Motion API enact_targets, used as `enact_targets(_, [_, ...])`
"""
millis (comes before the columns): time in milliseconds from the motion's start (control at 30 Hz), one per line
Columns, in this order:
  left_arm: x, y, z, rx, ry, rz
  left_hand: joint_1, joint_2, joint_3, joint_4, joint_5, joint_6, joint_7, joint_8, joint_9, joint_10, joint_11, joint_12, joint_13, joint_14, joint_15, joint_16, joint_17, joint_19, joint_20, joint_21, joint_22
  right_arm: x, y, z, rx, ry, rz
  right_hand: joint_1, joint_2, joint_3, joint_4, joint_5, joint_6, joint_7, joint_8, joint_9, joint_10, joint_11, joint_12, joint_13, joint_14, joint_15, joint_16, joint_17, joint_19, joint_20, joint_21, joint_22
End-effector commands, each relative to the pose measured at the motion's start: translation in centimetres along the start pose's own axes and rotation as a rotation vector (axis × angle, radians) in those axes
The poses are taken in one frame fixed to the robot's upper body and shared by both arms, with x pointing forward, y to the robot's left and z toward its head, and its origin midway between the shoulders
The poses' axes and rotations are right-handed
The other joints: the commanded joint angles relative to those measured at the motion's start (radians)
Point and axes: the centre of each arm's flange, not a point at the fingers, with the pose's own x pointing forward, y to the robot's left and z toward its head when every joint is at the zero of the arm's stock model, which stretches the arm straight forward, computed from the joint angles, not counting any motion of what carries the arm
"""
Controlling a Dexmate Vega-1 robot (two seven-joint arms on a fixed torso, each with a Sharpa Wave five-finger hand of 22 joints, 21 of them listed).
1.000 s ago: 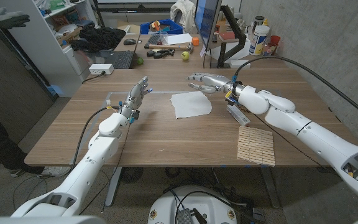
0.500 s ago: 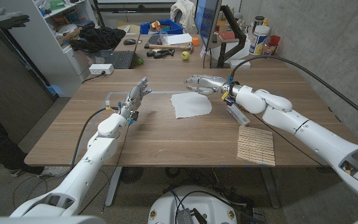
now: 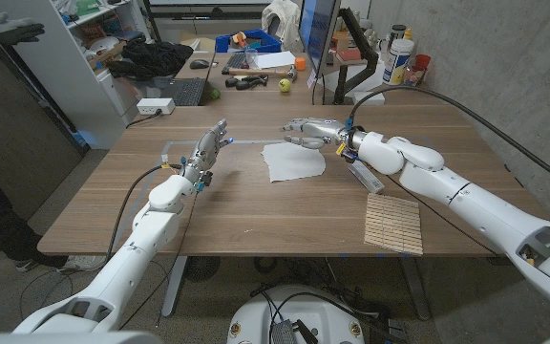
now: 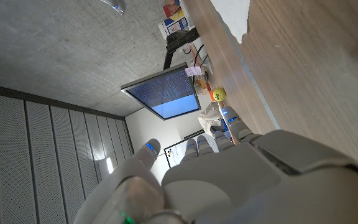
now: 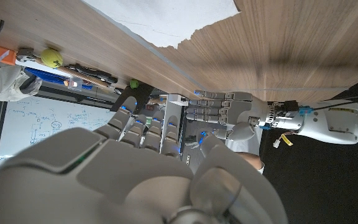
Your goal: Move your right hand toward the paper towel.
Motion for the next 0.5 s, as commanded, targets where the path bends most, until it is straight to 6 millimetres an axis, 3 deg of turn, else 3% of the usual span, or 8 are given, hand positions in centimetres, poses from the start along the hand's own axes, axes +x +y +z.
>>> enact_targets(33, [-0.24, -0.03, 0.0, 0.011, 0.0, -0.009, -0.01, 0.083, 0.009, 0.0, -0.004, -0.002, -0.011, 0.001, 0.002, -0.006, -0.002, 0.003, 0.001, -0.066, -0.043, 0.006, 0.004, -0.12, -0.047, -0.001, 0.002, 0.64, 0.32, 0.27, -0.019, 0.005, 0.026, 0.01, 0.046, 0.001, 0.007, -0.003, -0.016, -0.008, -0.009, 0.004, -0.001, -0.005, 0.002, 0.004, -0.005, -0.058, 0.0, 0.002, -0.021, -0.075, -0.01, 0.004])
enact_targets(133, [-0.31, 0.03, 0.0, 0.011, -0.002, -0.007, -0.01, 0.083, 0.01, 0.0, -0.004, -0.003, -0.018, 0.001, 0.002, -0.007, -0.003, 0.003, 0.001, -0.066, -0.043, 0.006, 0.004, -0.12, -0.047, -0.001, 0.002, 0.79, 0.33, 0.4, -0.029, 0.001, 0.032, 0.01, 0.045, -0.001, 0.007, -0.003, -0.023, -0.012, -0.011, 0.004, -0.005, -0.013, 0.001, 0.004, -0.006, -0.057, -0.001, 0.002, -0.025, -0.054, -0.014, 0.004])
enact_targets(500, [-0.41, 0.11, -0.09, 0.017, 0.001, -0.011, -0.011, 0.083, 0.011, 0.0, -0.005, -0.004, -0.022, 0.001, 0.002, -0.007, -0.003, 0.003, 0.001, -0.06, -0.043, 0.008, 0.004, -0.119, -0.047, -0.002, 0.002, 1.64, 0.46, 0.98, -0.063, -0.013, 0.063, 0.008, 0.045, -0.005, 0.011, -0.003, -0.04, -0.02, -0.013, 0.005, -0.021, -0.028, -0.003, 0.004, 0.045, -0.06, 0.017, 0.003, -0.014, -0.047, -0.017, 0.005])
